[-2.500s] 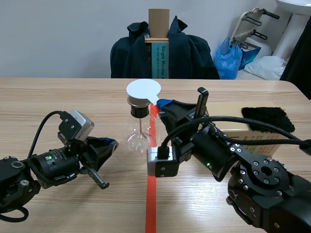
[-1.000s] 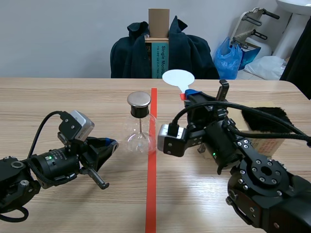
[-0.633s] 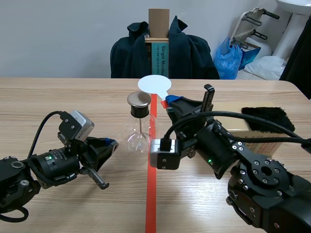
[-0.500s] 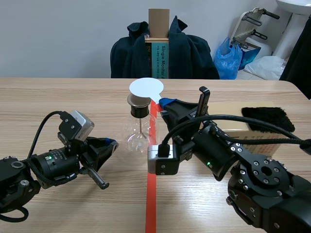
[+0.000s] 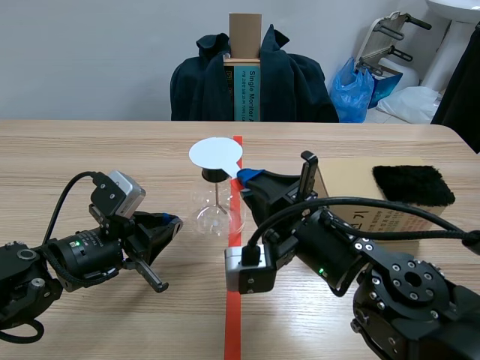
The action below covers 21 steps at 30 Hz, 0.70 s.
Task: Do the electroscope experiment.
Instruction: 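Move the plate toward and away from the electroscope, then hold the plate still at the electroscope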
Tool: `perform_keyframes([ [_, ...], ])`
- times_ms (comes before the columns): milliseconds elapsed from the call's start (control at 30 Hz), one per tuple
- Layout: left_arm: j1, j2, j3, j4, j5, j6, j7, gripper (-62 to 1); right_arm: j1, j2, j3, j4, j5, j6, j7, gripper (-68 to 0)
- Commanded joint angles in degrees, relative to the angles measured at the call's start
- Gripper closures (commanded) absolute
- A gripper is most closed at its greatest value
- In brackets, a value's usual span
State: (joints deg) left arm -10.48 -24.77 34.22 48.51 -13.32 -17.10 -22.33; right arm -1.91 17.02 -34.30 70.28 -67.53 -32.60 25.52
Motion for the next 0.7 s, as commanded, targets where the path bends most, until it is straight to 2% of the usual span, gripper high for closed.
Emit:
perform_keyframes([
  [0, -0.8, 0.0, -0.1, 0.9, -0.5, 0.1, -0.6, -3.2, 1.0, 0.7, 0.2, 0.9, 0.3, -0.9, 0.0, -0.7],
  [200, -0.8, 0.0, -0.1, 0.9, -0.5, 0.1, -0.6, -3.2, 1.0, 0.7, 0.2, 0.9, 0.2, -1.0, -0.1, -0.7],
  [333, -0.8, 0.0, -0.1, 0.9, -0.5, 0.1, -0.6, -3.2, 1.0, 0.7, 0.2, 0.9, 0.2, -3.0, 0.0, -0.7],
  [667, -0.8, 0.0, -0.1, 0.9, -0.5, 0.1, -0.6, -3.2, 1.0, 0.7, 0.2, 0.9, 0.2, -3.0, 0.0, -0.7],
])
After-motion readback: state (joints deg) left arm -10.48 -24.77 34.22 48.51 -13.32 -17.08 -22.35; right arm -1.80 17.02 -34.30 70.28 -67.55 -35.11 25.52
